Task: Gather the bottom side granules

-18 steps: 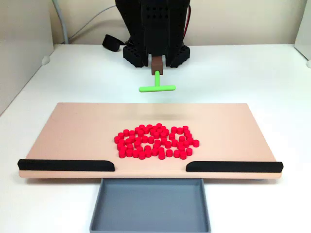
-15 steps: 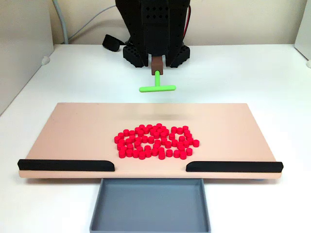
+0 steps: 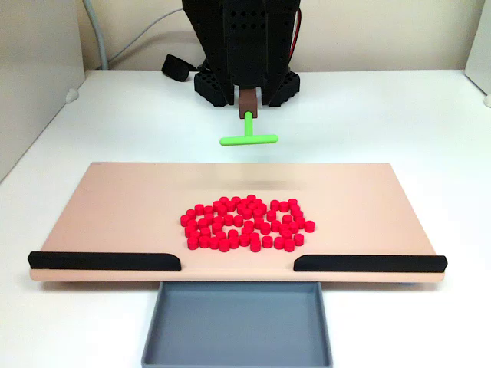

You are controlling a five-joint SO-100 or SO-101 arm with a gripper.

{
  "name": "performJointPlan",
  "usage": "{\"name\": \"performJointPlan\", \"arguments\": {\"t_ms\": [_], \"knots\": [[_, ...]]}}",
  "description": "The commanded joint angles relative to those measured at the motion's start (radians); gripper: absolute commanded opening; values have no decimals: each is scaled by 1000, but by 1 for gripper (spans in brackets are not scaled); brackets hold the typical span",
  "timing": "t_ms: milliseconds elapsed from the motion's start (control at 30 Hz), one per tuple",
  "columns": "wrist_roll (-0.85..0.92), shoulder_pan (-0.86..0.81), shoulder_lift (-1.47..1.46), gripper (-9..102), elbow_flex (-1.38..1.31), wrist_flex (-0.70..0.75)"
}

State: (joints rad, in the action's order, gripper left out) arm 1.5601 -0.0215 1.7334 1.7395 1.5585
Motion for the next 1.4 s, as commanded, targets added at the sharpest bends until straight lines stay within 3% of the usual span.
{"name": "performJointPlan", "arguments": {"t_ms": [0,1367], "knots": [[3,-2,14,0,-21,3],[34,-14,31,0,-23,2]]}}
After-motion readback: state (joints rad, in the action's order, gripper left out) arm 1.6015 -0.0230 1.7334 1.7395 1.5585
